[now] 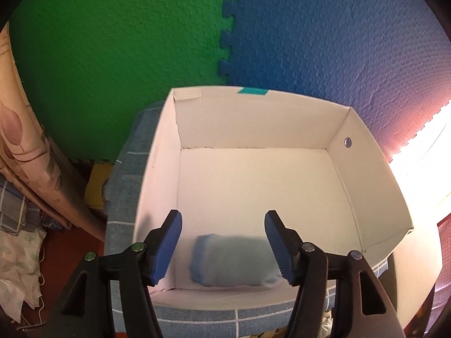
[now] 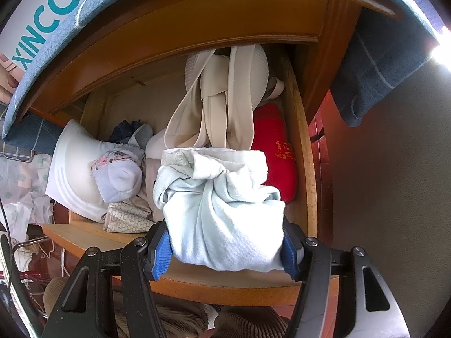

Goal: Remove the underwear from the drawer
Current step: 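Lift the light blue sock with the left gripper and release it into the white box, then move the left gripper back down to the open drawer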

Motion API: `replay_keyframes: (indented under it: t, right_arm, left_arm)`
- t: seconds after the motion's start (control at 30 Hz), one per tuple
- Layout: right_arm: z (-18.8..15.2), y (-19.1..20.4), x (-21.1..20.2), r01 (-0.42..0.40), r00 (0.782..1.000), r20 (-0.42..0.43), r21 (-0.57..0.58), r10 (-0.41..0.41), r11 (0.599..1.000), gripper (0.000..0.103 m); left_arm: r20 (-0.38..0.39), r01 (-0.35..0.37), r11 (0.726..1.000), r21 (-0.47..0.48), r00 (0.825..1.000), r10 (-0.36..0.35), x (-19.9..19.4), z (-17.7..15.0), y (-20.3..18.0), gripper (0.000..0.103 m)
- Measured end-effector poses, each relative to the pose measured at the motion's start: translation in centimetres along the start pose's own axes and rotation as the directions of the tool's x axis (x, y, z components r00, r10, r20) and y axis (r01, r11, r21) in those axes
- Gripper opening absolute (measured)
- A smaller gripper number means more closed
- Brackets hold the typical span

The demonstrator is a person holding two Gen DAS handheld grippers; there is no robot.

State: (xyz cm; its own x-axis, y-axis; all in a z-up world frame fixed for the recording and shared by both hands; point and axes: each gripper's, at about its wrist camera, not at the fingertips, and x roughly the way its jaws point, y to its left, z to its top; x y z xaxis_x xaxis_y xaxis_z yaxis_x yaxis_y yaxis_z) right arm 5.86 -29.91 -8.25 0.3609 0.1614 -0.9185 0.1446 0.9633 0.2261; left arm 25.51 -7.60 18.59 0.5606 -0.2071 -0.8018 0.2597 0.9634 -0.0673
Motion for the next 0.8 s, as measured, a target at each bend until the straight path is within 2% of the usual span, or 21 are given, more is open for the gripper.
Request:
replay_keyframes:
  t: [0.1, 0.3, 0.43, 0.53, 0.63, 0.8]
  right_arm:
    - [0.0, 0.0, 0.0, 0.003, 1.0, 0.001, -0.004, -0.002, 1.0, 0.06]
    - [-0.1, 0.2, 0.0, 0.011, 1.0, 0.008, -0.008, -0.011, 1.0, 0.06]
    - [-0.2, 0.3, -0.1, 0.019, 1.0, 0.012, -0.013, -0.019, 1.0, 0.06]
    - [-0.3, 0.4, -0.2, 0.024, 1.0, 0.019, -0.016, -0.024, 1.0, 0.06]
    - [-0.3, 0.4, -0.2, 0.024, 0.999, 0.023, -0.015, -0.023, 1.0, 0.06]
    - [-0.5, 0.4, -0.4, 0.027, 0.999, 0.033, -0.016, -0.027, 0.999, 0.06]
  left_arm:
    - [0.024, 0.01, 1.0, -0.004, 1.0, -0.01, -1.4, -0.2, 0.2, 0.063]
    - [0.103, -0.042, 0.999, -0.005, 0.994, 0.042, -5.0, -1.7, 0.7, 0.063]
    - [0.144, -0.085, 0.996, -0.021, 0.986, 0.087, -7.2, -3.6, 1.5, 0.063]
    - [0.185, -0.077, 0.997, -0.017, 0.98, 0.078, -8.4, -5.4, 2.3, 0.063]
    - [0.17, -0.078, 0.997, -0.019, 0.982, 0.08, -8.7, -7.1, 2.9, 0.063]
    - [0.152, -0.035, 0.998, -0.049, 0.987, 0.042, -8.5, -10.6, 4.3, 0.063]
